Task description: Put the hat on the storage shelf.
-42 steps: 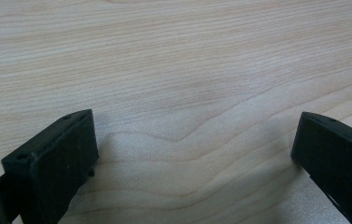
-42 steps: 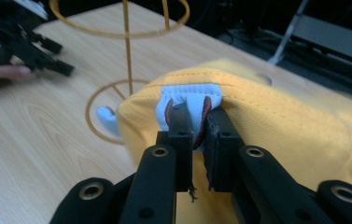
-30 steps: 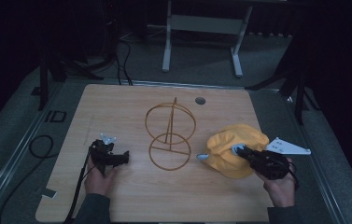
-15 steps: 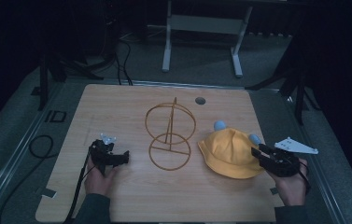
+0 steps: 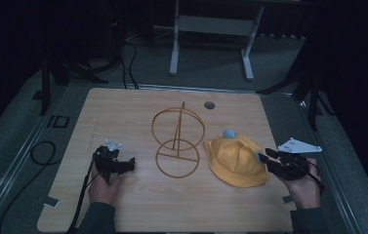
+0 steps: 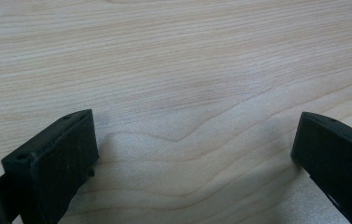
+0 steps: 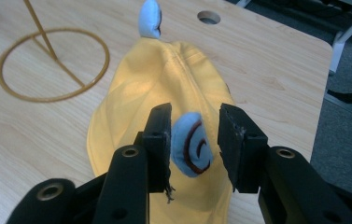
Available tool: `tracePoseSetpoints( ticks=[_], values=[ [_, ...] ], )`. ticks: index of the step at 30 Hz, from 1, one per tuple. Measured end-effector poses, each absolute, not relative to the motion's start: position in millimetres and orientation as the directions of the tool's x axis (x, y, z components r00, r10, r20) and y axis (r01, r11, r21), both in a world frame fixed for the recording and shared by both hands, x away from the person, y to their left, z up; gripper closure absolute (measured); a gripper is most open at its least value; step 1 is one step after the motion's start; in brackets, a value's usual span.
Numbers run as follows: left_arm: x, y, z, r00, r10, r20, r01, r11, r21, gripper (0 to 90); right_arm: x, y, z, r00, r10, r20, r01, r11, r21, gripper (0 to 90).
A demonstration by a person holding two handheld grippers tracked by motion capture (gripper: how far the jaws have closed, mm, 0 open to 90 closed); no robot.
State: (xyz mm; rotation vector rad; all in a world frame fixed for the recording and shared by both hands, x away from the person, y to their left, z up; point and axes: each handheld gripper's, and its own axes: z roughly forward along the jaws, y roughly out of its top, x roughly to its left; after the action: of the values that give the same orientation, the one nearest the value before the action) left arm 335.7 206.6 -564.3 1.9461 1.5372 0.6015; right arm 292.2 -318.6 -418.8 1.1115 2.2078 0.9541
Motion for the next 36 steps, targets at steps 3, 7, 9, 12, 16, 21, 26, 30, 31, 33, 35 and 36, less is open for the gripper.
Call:
tracePoseSetpoints(
  ticks=[3, 7, 9, 12, 16, 21, 26, 30, 31, 33, 35, 36],
  values=[
    [335.7, 206.6, -564.3, 0.234, 0.972, -0.006, 0.710, -0.167, 0.684, 0.3, 297.2, -314.5, -416.5, -0.566, 0.814, -0.132, 0.486, 0.459, 0.744, 64.7],
    [335.7, 206.6, -564.3, 0.234, 0.972, -0.006, 0.710, -0.167, 0.684, 0.4, 305.6, -310.8, -415.2, -0.591, 0.791, -0.156, 0.490, 0.506, 0.710, 64.2],
    [335.7, 206.6, -564.3, 0.234, 0.972, -0.006, 0.710, -0.167, 0.684, 0.4, 309.4, -308.8, -415.1, -0.605, 0.777, -0.171, 0.488, 0.532, 0.692, 64.2],
    [335.7, 206.6, -564.3, 0.234, 0.972, -0.006, 0.710, -0.167, 0.684, 0.4, 315.2, -306.8, -415.0, -0.627, 0.758, -0.180, 0.489, 0.562, 0.668, 64.0],
    [335.7, 206.6, -564.3, 0.234, 0.972, -0.006, 0.710, -0.167, 0.684, 0.4, 323.4, -305.7, -412.8, -0.649, 0.742, -0.165, 0.498, 0.579, 0.646, 63.9],
    [335.7, 206.6, -564.3, 0.234, 0.972, -0.006, 0.710, -0.166, 0.684, 0.4, 333.2, -303.5, -407.7, -0.670, 0.723, -0.170, 0.502, 0.610, 0.614, 63.9],
    [335.7, 206.6, -564.3, 0.233, 0.972, -0.006, 0.710, -0.166, 0.685, 0.4, 343.3, -299.3, -405.2, -0.692, 0.698, -0.181, 0.506, 0.649, 0.568, 63.9],
    [335.7, 206.5, -564.3, 0.233, 0.973, -0.007, 0.710, -0.165, 0.685, 0.4, 350.0, -295.6, -403.2, -0.708, 0.682, -0.183, 0.512, 0.674, 0.533, 63.2],
    [335.7, 206.6, -564.3, 0.234, 0.972, -0.006, 0.710, -0.166, 0.684, 0.4, 352.0, -294.9, -402.5, -0.711, 0.681, -0.178, 0.514, 0.675, 0.529, 63.1],
    [335.7, 206.6, -564.2, 0.234, 0.972, -0.006, 0.710, -0.167, 0.684, 0.4, 356.0, -293.7, -400.9, -0.717, 0.675, -0.173, 0.516, 0.681, 0.519, 62.8],
    [335.7, 206.5, -564.4, 0.232, 0.973, -0.008, 0.710, -0.164, 0.685, 0.4, 360.1, -291.5, -399.2, -0.724, 0.668, -0.170, 0.518, 0.689, 0.507, 62.4],
    [335.7, 206.4, -564.4, 0.232, 0.973, -0.008, 0.709, -0.164, 0.686, 0.4, 362.3, -290.1, -398.5, -0.730, 0.663, -0.167, 0.518, 0.695, 0.498, 62.1]
  ],
)
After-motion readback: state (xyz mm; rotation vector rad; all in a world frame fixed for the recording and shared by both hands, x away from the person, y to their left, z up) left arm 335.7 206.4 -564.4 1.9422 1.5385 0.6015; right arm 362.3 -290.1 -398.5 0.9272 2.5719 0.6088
